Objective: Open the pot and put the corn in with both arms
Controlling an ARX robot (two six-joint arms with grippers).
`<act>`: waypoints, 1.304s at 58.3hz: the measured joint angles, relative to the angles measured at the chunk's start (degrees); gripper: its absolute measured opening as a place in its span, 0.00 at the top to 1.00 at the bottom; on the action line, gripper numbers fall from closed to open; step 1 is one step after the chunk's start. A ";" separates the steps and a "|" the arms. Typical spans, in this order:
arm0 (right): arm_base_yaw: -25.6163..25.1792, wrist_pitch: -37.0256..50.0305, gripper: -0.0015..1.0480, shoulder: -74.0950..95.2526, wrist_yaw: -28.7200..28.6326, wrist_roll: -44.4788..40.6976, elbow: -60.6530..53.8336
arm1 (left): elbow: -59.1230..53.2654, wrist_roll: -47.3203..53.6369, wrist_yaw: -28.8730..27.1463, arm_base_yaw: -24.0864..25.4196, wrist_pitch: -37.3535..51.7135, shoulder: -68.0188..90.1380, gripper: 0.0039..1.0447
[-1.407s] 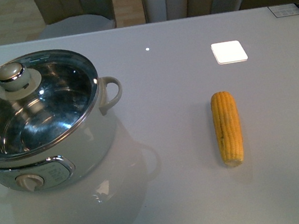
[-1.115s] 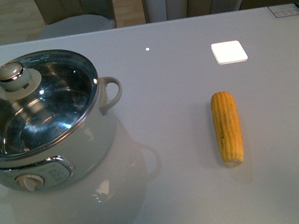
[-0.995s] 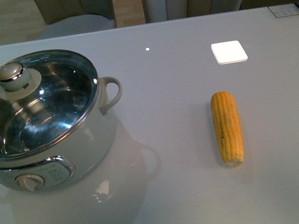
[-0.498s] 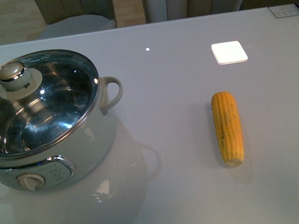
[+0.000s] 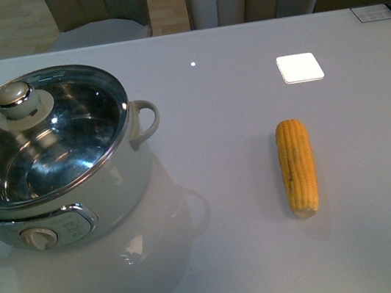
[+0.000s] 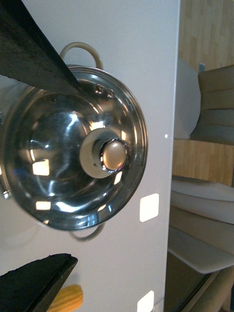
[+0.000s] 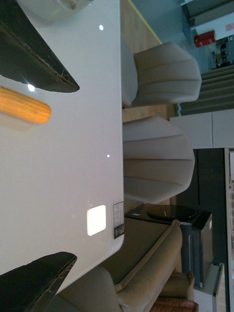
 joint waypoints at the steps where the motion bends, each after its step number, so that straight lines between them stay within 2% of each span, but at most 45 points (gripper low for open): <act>1: 0.00 0.00 0.08 0.00 -0.02 0.00 0.00 | 0.31 0.17 -0.09 0.00 1.11 1.42 0.06; 10: 0.00 0.00 0.08 0.00 -0.02 0.00 0.00 | 4.96 0.68 -1.66 -0.24 13.73 19.91 0.06; 21: 0.00 0.00 0.08 0.00 -0.02 0.00 0.00 | 10.86 0.96 -3.17 -1.73 19.82 34.91 0.06; 50: 0.00 0.00 0.08 0.00 -0.02 0.00 0.00 | 23.52 4.37 -6.43 -4.28 22.18 50.16 0.06; 71: 0.00 0.00 0.08 0.00 -0.02 0.00 0.00 | 25.46 6.25 -7.76 -5.55 22.77 53.62 0.07; 76: 0.00 0.00 0.08 0.00 0.00 0.00 0.00 | 25.46 6.21 -7.74 -5.64 22.84 53.72 0.17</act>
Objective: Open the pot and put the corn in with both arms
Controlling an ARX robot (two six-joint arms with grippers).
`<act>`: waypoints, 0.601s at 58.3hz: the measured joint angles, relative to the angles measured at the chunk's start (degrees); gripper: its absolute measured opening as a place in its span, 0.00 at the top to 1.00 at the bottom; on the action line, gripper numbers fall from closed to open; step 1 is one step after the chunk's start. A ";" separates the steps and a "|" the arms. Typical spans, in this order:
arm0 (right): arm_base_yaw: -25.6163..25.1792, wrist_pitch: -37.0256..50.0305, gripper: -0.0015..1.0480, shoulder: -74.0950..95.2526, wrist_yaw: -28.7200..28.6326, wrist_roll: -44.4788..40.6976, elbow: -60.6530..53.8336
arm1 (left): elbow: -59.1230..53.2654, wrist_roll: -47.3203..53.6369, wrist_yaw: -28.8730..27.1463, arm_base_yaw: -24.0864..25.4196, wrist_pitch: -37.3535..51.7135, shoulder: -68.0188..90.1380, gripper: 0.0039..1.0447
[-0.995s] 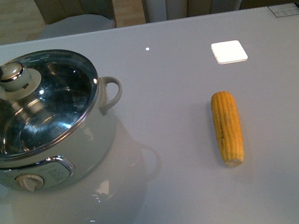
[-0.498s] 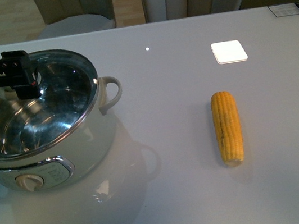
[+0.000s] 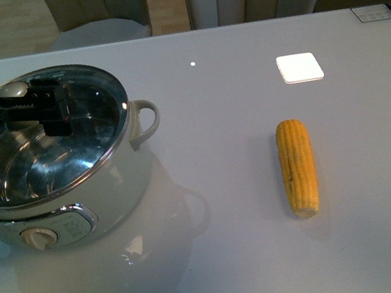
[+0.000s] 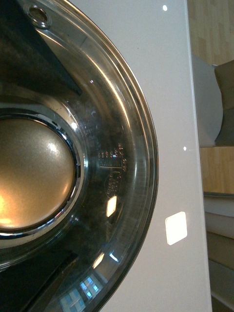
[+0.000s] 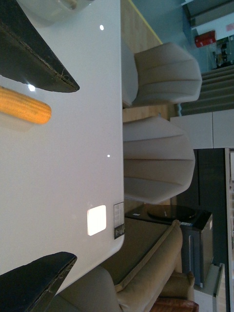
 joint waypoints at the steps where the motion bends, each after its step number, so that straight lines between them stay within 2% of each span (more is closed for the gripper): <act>1: 0.00 0.00 0.08 0.00 -0.02 0.00 0.00 | 0.00 0.00 -0.09 -0.02 0.04 0.07 0.20; 17: 0.00 0.00 0.08 0.00 0.00 0.00 0.00 | 0.04 -0.24 -0.92 0.09 0.52 0.04 0.58; 35: 0.00 0.00 0.08 0.00 0.00 0.00 0.00 | 0.00 -0.11 -1.77 0.17 -0.33 -1.01 0.58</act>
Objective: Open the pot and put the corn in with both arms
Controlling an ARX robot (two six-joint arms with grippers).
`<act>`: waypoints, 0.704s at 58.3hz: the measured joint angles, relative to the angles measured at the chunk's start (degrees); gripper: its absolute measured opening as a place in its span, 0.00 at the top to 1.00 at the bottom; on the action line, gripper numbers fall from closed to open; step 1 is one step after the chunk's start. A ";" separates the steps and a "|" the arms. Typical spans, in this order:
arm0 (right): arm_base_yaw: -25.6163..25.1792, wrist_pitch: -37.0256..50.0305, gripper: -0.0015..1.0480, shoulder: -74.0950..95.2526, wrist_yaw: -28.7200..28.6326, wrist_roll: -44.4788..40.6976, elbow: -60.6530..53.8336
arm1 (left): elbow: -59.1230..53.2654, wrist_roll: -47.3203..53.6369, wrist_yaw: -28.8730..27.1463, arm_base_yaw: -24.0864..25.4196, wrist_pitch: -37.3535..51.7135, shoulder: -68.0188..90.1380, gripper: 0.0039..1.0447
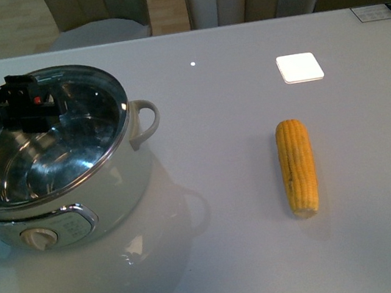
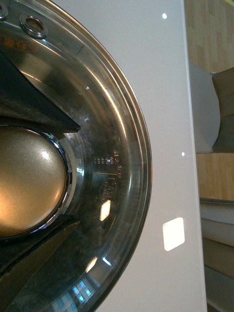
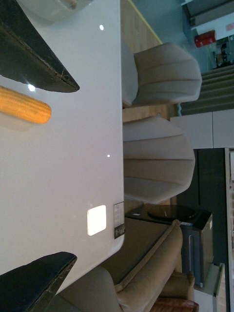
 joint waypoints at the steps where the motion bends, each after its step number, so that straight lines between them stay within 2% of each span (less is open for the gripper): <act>1: 0.00 0.00 0.08 0.00 -0.02 0.00 0.00 | -0.02 0.00 -0.04 0.00 -0.17 -0.20 0.58; 16: 0.00 0.00 0.08 0.00 -0.02 0.02 0.00 | -0.48 0.26 -0.87 0.22 -4.39 -7.34 0.58; 25: 0.00 0.00 0.08 0.00 -0.02 0.00 0.00 | -0.48 0.17 0.68 1.77 -6.64 -14.56 0.58; 32: 0.00 0.00 0.08 0.00 0.00 0.00 0.00 | -1.05 -0.50 2.32 4.85 -7.28 -19.82 0.58; 41: 0.00 0.00 0.08 0.00 -0.02 0.00 0.00 | -4.81 -0.55 3.50 13.16 -5.20 -24.33 0.58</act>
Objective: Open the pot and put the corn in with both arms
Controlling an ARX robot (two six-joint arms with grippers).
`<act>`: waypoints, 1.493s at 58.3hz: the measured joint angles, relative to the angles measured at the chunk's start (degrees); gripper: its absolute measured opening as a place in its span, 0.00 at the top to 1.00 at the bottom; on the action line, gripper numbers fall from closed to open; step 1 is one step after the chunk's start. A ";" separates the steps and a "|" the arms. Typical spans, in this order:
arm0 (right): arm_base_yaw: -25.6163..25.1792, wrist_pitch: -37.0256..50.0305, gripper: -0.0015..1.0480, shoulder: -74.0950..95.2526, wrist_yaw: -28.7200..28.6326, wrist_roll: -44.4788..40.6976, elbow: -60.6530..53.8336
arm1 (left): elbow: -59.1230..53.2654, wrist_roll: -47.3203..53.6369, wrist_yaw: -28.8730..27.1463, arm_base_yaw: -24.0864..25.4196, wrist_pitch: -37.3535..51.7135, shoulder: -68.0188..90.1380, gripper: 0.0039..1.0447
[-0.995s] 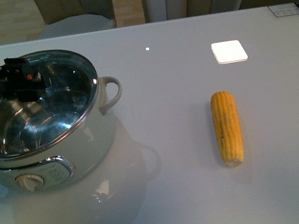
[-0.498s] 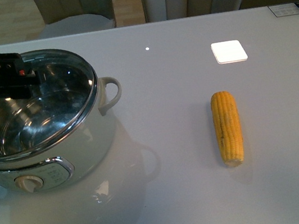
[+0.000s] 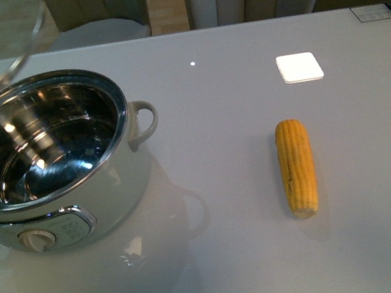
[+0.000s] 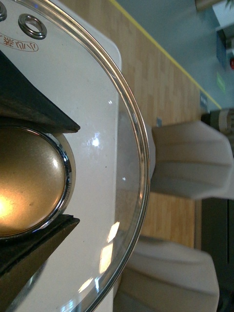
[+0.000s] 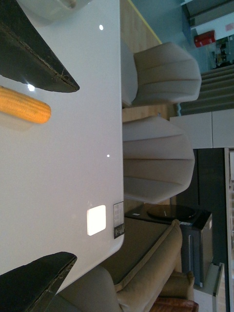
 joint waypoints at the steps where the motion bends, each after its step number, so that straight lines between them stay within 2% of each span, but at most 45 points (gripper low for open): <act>1: 0.00 0.00 0.08 0.00 0.00 0.00 0.00 | -0.61 0.15 0.11 1.44 0.52 -0.15 0.58; 14: 0.00 0.00 0.08 0.00 0.00 0.00 0.00 | -5.92 2.56 5.14 17.77 6.23 1.31 0.58; 23: 0.00 0.00 0.08 0.00 0.02 0.00 0.00 | -6.23 5.77 8.00 28.41 12.31 9.29 0.58; 31: 0.02 0.00 0.08 0.00 0.00 0.00 0.00 | -5.68 7.72 8.94 34.75 18.21 19.52 0.58; 38: 0.00 0.00 0.08 0.00 0.00 0.00 0.00 | -2.99 7.98 8.70 37.97 22.40 28.13 0.58; 47: 0.00 0.00 0.08 0.00 0.00 0.00 0.00 | 2.64 7.32 7.45 39.01 23.52 37.46 0.58; 56: 0.00 0.00 0.08 0.00 0.00 0.00 0.00 | 7.91 6.27 6.60 37.90 23.50 42.86 0.58; 75: 0.00 0.00 0.08 0.00 0.00 0.00 0.00 | 16.02 2.49 6.23 30.27 23.52 51.15 0.58; 87: 0.00 0.00 0.08 0.00 0.02 0.00 0.00 | 18.47 1.01 6.27 27.50 24.61 56.46 0.58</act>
